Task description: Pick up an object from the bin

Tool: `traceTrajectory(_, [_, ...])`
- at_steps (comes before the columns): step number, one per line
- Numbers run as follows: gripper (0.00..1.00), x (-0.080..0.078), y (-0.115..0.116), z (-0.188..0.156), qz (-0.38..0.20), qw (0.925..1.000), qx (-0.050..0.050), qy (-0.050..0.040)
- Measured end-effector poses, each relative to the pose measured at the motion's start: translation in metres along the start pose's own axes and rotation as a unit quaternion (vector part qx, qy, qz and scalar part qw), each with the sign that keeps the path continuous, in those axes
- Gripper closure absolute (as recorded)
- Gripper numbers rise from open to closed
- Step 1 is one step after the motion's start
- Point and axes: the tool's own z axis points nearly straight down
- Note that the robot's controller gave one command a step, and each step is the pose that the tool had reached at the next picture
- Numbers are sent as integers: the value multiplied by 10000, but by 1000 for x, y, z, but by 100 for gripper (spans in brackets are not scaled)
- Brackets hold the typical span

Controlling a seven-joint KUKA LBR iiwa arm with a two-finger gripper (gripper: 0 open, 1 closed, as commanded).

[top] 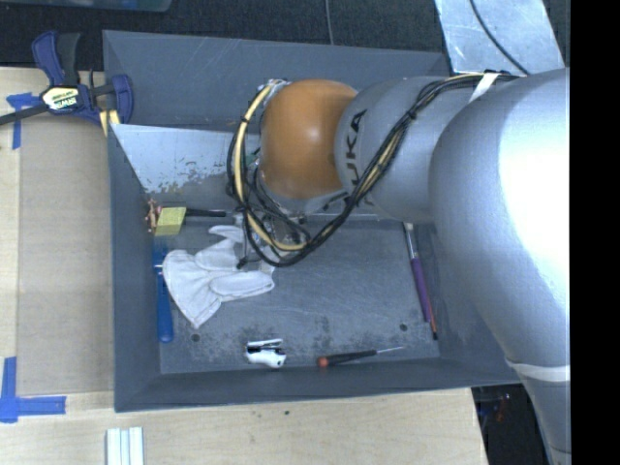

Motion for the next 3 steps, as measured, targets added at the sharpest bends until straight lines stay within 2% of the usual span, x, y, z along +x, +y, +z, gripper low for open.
traceTrajectory(1, [100, 1, 0, -9, 0, 10000, 3, 25])
traceTrajectory(3, [100, 0, 0, -49, 0, 10000, 3, 20])
